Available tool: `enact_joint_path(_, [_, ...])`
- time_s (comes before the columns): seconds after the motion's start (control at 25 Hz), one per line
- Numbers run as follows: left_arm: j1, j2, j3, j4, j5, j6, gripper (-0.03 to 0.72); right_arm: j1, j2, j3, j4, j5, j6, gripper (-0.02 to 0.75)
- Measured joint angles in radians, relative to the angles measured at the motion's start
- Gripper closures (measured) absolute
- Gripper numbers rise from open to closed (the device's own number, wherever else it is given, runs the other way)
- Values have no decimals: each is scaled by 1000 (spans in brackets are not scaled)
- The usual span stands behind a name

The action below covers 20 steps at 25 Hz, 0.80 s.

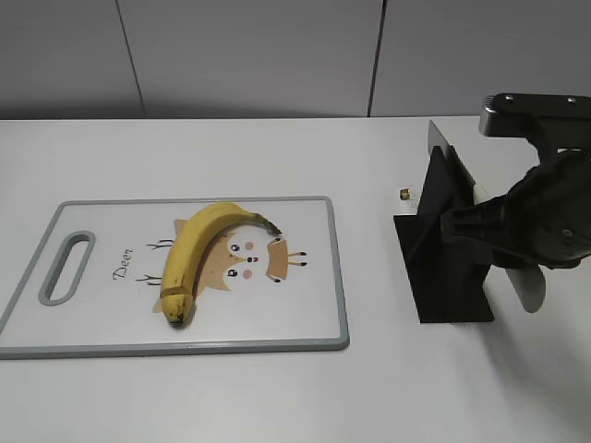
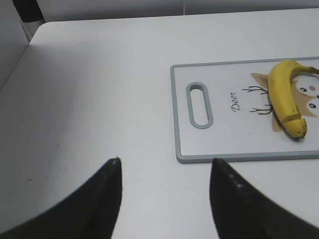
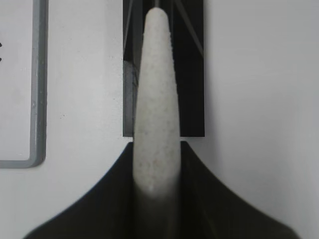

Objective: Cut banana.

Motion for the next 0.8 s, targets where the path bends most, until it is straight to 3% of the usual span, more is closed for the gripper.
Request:
enact_joint_path(0.12, [0, 0, 0, -2, 0, 0, 138, 0, 0, 0, 0, -1, -1, 536])
enact_joint_path(0.48, [0, 0, 0, -1, 0, 0, 137, 0, -9, -41, 40, -1, -81, 103])
enact_joint_path(0.8, [0, 0, 0, 0, 0, 0, 137, 0, -153, -188, 95, 20, -340, 71])
